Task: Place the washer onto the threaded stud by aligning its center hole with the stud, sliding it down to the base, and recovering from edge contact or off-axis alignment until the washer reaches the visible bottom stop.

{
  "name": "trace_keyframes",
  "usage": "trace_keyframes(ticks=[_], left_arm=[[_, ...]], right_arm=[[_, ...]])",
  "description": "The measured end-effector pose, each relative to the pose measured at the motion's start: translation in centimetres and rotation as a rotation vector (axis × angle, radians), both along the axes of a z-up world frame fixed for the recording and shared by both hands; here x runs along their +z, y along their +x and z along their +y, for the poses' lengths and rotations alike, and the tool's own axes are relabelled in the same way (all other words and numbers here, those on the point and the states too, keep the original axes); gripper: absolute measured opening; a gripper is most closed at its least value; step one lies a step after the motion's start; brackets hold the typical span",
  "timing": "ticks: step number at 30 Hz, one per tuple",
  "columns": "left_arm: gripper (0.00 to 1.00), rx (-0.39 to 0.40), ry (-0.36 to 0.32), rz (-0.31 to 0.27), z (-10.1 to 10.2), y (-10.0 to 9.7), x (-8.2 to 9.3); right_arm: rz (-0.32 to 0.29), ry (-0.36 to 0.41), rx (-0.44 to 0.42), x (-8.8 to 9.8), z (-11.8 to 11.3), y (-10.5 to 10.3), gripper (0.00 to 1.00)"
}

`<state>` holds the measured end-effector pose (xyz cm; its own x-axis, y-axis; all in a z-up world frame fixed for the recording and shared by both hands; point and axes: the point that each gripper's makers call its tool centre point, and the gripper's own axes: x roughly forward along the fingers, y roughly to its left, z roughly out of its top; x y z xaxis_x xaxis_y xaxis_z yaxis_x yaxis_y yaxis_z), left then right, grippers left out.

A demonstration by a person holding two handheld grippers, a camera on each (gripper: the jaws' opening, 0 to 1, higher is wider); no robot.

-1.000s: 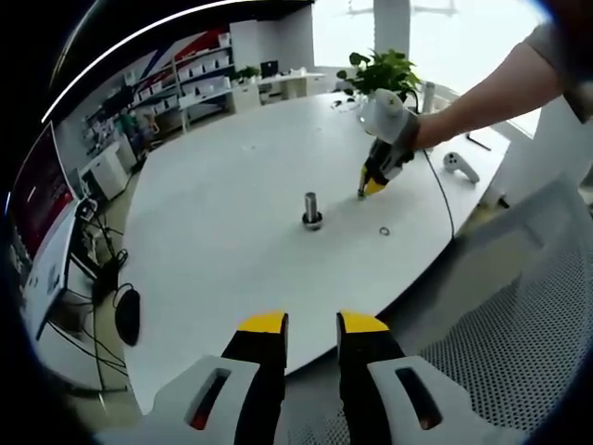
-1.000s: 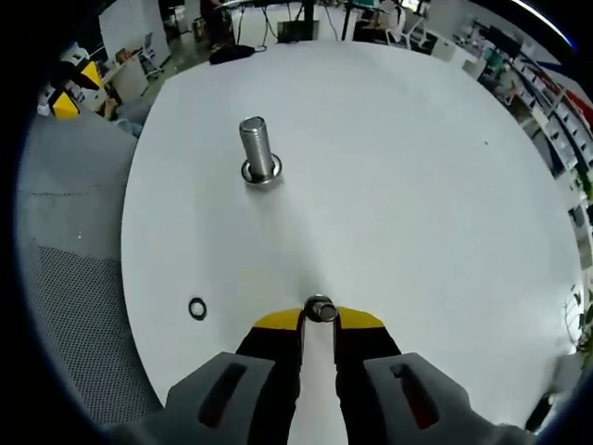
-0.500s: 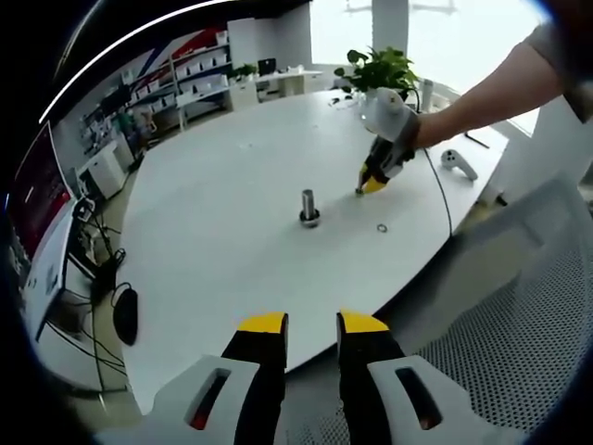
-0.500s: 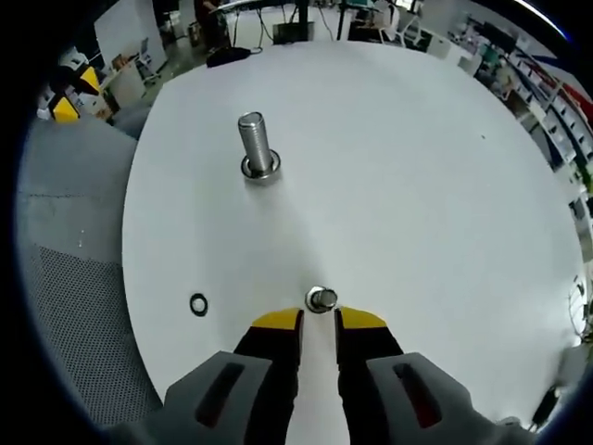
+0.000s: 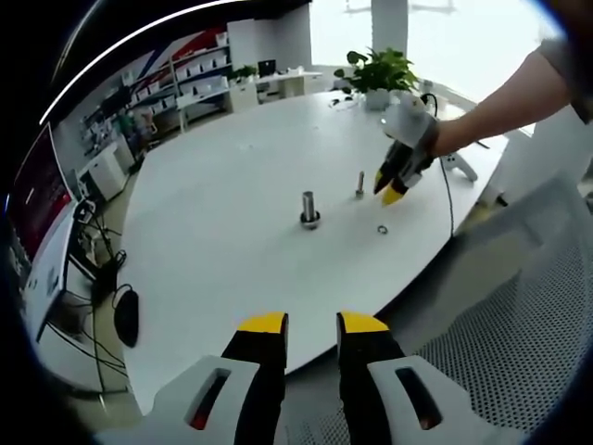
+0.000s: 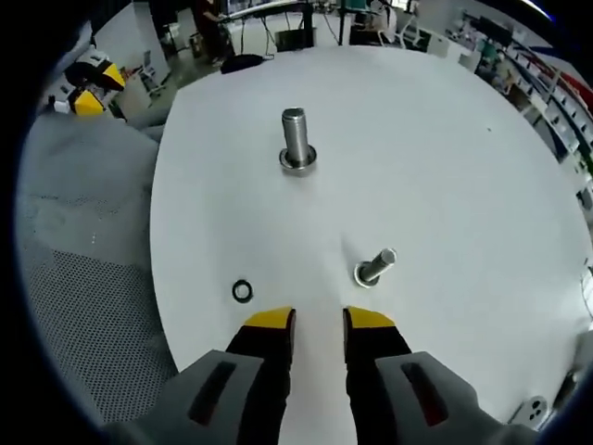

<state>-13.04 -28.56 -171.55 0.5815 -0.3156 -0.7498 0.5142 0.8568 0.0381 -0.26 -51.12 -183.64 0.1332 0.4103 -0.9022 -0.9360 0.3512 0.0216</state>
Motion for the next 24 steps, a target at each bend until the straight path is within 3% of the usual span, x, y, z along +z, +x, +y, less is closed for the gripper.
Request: trace_keyframes(ticks=[11,24], left_arm=[[0.18,0.000,-0.002,-0.008,0.0,0.1,0.1],[0.18,0.003,-0.005,-0.014,0.0,0.1,0.3]], right_arm=[[0.038,0.039,0.100,-0.5,2.7,-3.8,0.27],[0.001,-0.014,0.205,-1.4,3.4,-3.9,0.24]])
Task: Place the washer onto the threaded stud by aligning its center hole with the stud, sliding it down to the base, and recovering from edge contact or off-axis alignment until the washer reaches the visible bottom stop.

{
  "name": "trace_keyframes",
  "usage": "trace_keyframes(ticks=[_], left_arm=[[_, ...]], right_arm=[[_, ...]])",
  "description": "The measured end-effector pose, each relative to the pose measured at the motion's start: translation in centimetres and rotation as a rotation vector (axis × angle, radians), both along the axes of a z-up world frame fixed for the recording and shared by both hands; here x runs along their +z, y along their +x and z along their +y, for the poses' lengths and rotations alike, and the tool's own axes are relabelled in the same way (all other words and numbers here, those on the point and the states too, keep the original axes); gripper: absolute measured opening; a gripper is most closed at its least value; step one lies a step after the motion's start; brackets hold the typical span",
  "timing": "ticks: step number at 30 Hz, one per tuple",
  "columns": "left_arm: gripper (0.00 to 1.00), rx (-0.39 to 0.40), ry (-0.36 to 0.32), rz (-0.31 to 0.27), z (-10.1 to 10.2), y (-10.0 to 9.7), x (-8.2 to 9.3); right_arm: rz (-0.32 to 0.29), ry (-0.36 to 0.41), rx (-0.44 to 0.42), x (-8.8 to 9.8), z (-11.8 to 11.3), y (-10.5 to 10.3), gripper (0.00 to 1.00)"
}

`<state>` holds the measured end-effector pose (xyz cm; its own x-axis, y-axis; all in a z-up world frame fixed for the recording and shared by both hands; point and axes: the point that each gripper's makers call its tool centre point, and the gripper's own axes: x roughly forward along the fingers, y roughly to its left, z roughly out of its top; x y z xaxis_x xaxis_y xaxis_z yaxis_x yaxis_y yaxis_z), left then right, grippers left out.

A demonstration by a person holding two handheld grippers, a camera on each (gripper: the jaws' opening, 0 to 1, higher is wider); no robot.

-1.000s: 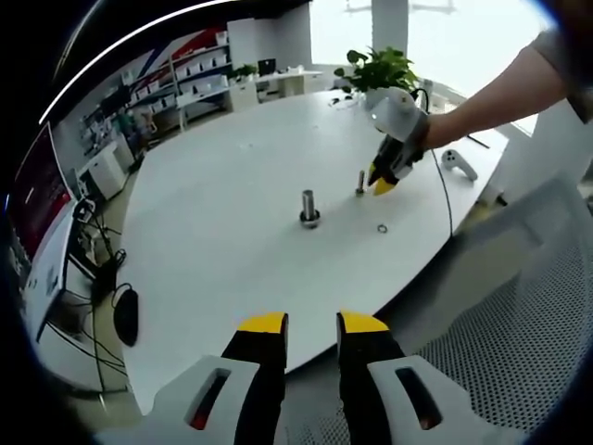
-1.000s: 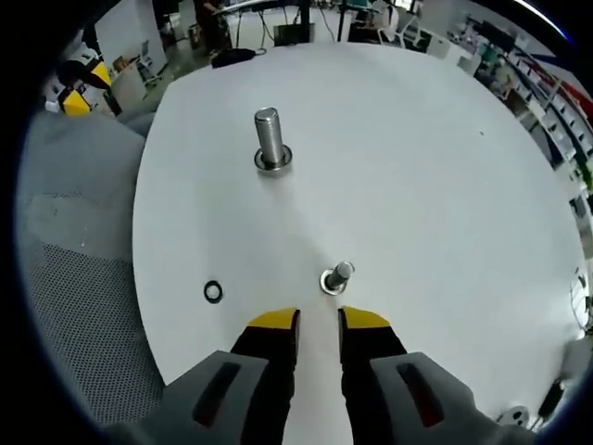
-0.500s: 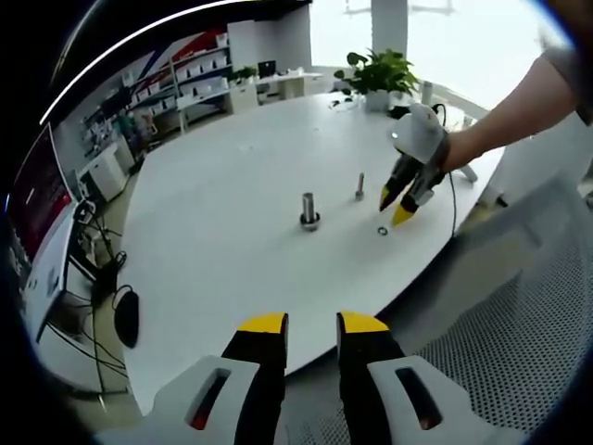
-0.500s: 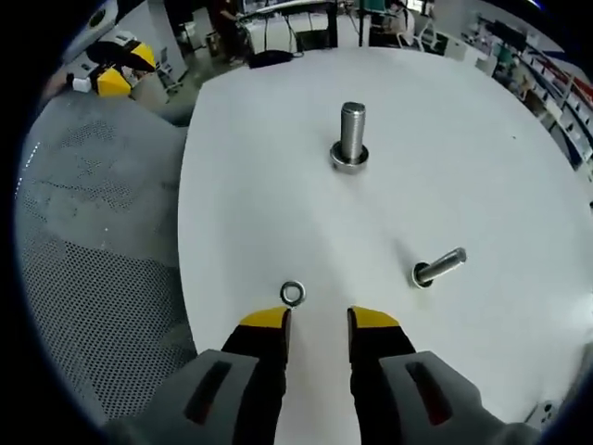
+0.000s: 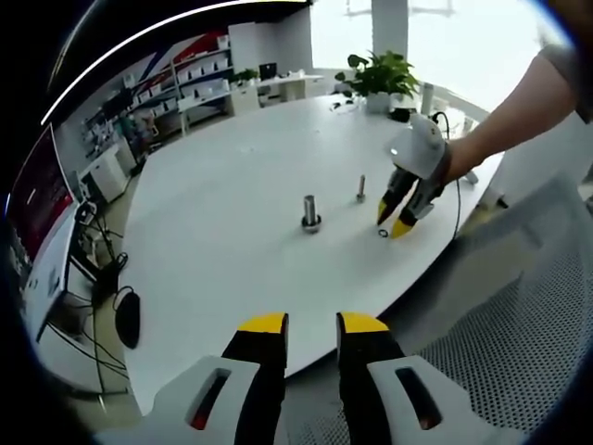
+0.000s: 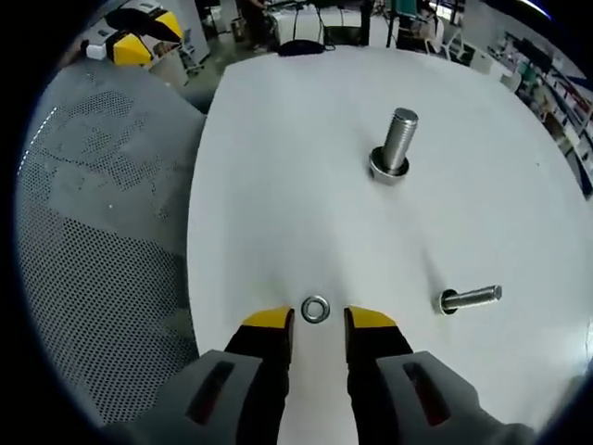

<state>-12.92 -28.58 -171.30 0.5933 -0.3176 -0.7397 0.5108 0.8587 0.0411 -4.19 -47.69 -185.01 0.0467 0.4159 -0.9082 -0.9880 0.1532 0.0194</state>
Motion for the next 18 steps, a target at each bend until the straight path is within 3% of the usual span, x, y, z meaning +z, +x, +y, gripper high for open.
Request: trace_keyframes(ticks=[2,4,13,18], left_arm=[[0.18,0.000,0.000,-0.002,-0.02,0.01,0.06],[0.18,0.001,-0.002,-0.005,-0.01,0.09,0.11],[0.18,0.001,-0.004,-0.011,-0.02,0.15,0.18],[0.18,0.002,-0.005,-0.014,-0.02,0.19,0.23]], right_arm=[[-0.049,-0.025,0.097,-0.07,-0.16,0.00,0.21],[-0.030,-0.021,0.125,-0.21,0.07,-0.54,0.16],[-0.004,-0.054,0.137,-0.38,0.20,-0.32,0.17],[-0.024,-0.113,0.197,-0.47,0.22,-0.41,0.16]])
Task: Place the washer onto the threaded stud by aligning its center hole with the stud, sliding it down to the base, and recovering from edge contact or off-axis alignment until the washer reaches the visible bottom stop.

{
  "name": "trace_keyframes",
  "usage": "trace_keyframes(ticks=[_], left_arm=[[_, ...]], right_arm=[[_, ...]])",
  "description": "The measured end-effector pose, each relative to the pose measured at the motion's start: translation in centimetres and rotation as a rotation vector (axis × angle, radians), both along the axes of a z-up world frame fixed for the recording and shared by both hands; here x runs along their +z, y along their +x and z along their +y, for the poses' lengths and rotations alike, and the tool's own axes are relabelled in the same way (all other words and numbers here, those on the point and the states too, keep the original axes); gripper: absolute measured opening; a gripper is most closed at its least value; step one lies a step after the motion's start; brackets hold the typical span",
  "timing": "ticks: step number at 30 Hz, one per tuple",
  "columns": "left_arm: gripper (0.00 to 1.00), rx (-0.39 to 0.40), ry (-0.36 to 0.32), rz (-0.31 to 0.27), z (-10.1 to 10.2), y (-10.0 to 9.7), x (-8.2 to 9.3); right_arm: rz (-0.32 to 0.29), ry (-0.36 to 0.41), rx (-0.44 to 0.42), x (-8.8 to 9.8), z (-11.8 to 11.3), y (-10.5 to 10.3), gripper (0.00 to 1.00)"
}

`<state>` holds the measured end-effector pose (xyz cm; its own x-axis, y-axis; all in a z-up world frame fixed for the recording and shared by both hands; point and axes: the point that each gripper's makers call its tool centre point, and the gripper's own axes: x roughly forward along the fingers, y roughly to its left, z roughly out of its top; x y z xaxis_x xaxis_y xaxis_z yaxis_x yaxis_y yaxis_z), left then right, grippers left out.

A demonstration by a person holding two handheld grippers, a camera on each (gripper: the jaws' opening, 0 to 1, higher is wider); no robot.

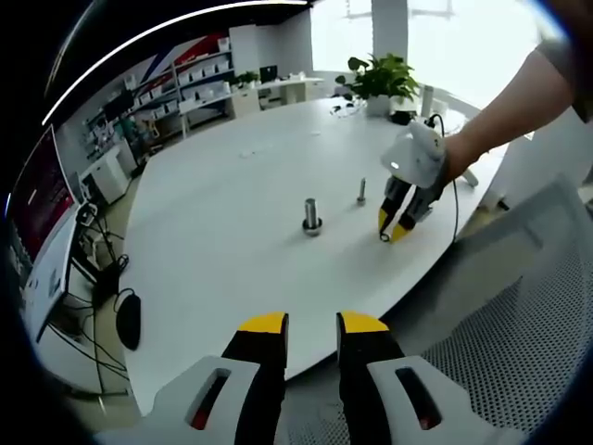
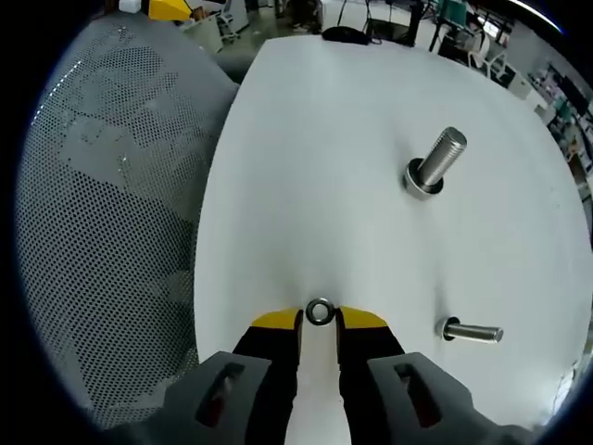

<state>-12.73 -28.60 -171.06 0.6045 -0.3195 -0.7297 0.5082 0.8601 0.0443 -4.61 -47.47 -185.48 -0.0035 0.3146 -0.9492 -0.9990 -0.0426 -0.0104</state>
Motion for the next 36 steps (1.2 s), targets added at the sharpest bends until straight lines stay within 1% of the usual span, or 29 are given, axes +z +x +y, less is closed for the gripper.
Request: trace_keyframes(ticks=[5,8,10,13,14,16,20,23,24,26,28,30,32,36], left_arm=[[0.18,0.002,0.000,-0.002,0.0,0.0,0.0],[0.18,0.002,0.000,-0.002,0.0,0.0,0.0],[0.18,0.002,0.001,-0.002,0.0,0.0,0.0],[0.18,0.004,0.000,-0.005,0.0,0.0,0.1],[0.18,0.004,0.000,-0.005,0.0,0.0,0.1],[0.18,0.003,0.002,-0.004,0.0,0.0,0.1],[0.18,0.003,0.001,-0.006,0.0,0.0,0.1],[0.18,0.004,0.002,-0.008,0.0,0.0,0.1],[0.18,0.003,0.001,-0.008,0.0,0.0,0.1],[0.18,0.001,0.002,-0.005,0.0,0.0,0.1],[0.18,0.000,0.002,-0.002,-0.1,-0.1,0.1],[0.18,0.000,0.002,-0.004,-0.1,-0.1,0.1],[0.18,0.000,0.002,-0.001,0.0,-0.1,0.0],[0.18,-0.001,0.003,0.000,0.0,-0.1,0.0]], right_arm=[[-0.011,-0.094,0.042,0.0,0.1,-0.1,0.14],[-0.010,-0.139,0.040,0.1,0.2,-0.3,0.14],[-0.010,-0.153,0.036,0.0,0.1,-0.2,0.14],[-0.023,-0.154,0.032,0.1,0.1,-0.4,0.14],[-0.028,-0.147,0.029,0.2,0.0,-0.3,0.14],[-0.029,-0.101,-0.006,0.2,0.0,-0.2,0.13],[-0.024,0.013,-0.126,0.3,-0.2,0.0,0.13],[0.001,0.044,-0.216,0.4,-0.7,0.0,0.13],[-0.001,0.045,-0.238,0.4,-0.9,0.2,0.13],[-0.003,0.061,-0.277,0.7,-1.3,0.8,0.13],[0.005,0.108,-0.351,1.4,-1.4,1.6,0.13],[0.010,0.159,-0.433,2.3,-1.6,2.9,0.13],[0.022,0.191,-0.508,2.9,-2.1,4.1,0.13],[0.025,0.209,-0.565,3.7,-3.3,5.5,0.13]])
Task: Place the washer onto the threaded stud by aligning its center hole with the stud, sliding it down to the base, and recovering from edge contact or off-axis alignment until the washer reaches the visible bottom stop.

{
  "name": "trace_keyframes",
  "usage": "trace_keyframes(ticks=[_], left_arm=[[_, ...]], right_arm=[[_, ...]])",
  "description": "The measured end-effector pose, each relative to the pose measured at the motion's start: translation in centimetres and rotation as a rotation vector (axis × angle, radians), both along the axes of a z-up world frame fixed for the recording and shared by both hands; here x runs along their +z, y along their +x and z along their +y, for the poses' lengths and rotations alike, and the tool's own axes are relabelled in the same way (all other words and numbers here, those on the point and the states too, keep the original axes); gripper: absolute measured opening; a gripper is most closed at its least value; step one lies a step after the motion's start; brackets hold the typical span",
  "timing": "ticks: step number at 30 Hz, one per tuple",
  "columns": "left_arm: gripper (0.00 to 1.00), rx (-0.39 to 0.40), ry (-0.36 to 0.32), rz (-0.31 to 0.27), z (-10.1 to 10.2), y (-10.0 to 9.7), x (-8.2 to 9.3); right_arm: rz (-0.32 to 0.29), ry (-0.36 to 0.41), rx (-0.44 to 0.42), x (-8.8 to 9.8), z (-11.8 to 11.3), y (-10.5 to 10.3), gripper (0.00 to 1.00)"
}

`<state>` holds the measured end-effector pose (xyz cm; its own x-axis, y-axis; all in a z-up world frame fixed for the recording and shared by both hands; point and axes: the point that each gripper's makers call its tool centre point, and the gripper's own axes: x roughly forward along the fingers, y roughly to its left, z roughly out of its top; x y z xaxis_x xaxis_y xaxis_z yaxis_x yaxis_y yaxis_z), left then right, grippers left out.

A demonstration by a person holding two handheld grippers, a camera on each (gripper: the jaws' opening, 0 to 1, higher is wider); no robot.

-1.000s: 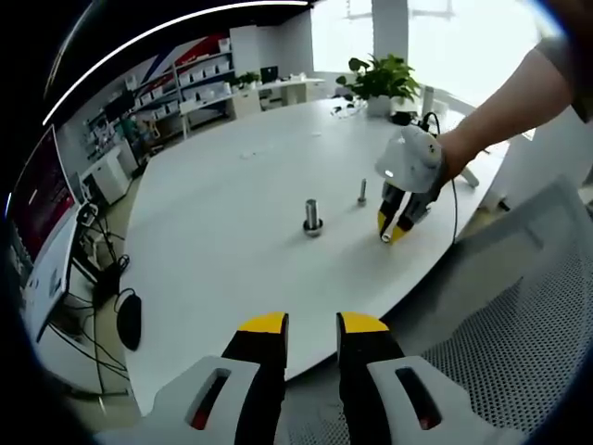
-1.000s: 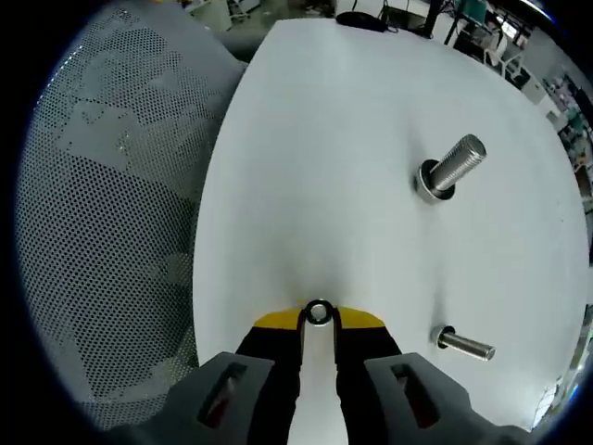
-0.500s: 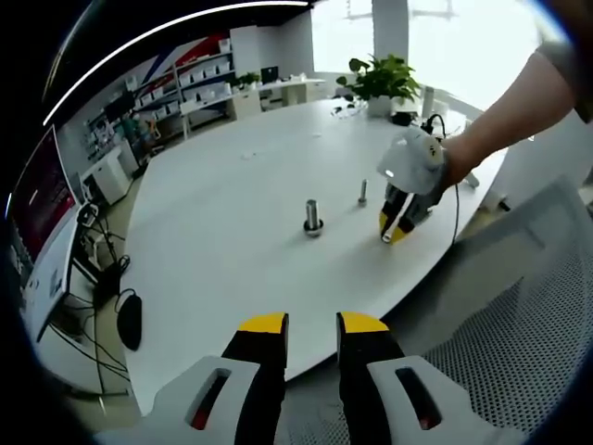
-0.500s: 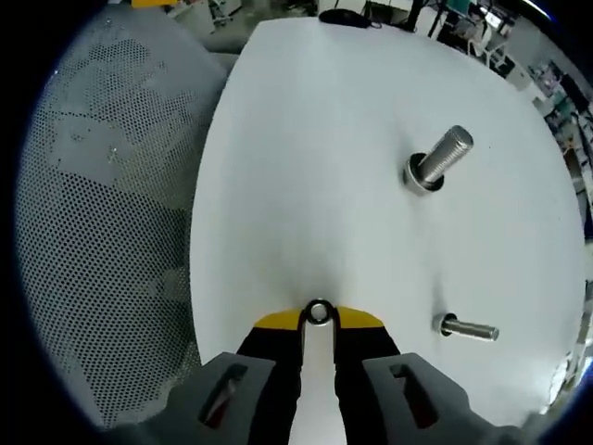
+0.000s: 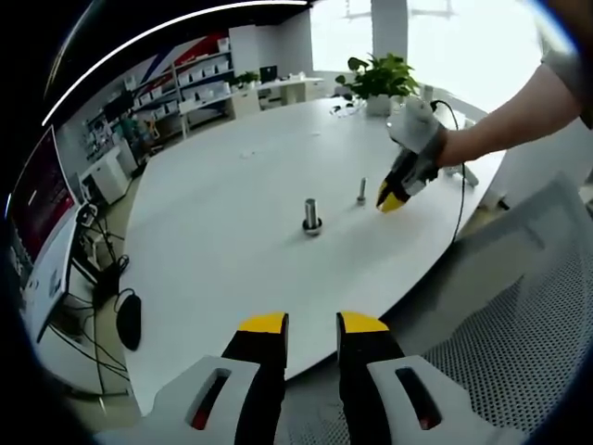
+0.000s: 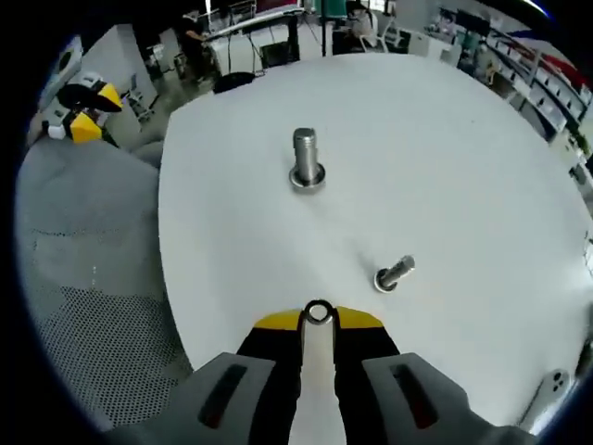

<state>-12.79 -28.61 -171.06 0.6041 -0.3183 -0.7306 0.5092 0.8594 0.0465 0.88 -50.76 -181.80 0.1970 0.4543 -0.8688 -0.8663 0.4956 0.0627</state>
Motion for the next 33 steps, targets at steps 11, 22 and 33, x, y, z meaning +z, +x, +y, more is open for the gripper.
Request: trace_keyframes(ticks=[11,22,33], left_arm=[[0.18,0.001,0.002,0.001,0.1,0.0,0.0],[0.18,0.002,0.002,0.005,0.1,0.0,-0.1],[0.18,0.002,0.000,0.004,0.0,0.0,-0.1]], right_arm=[[-0.166,0.049,-0.007,3.6,-0.3,3.5,0.13],[-0.233,0.003,0.106,3.7,0.9,4.2,0.13],[-0.186,-0.040,0.110,2.9,0.6,4.4,0.13]])
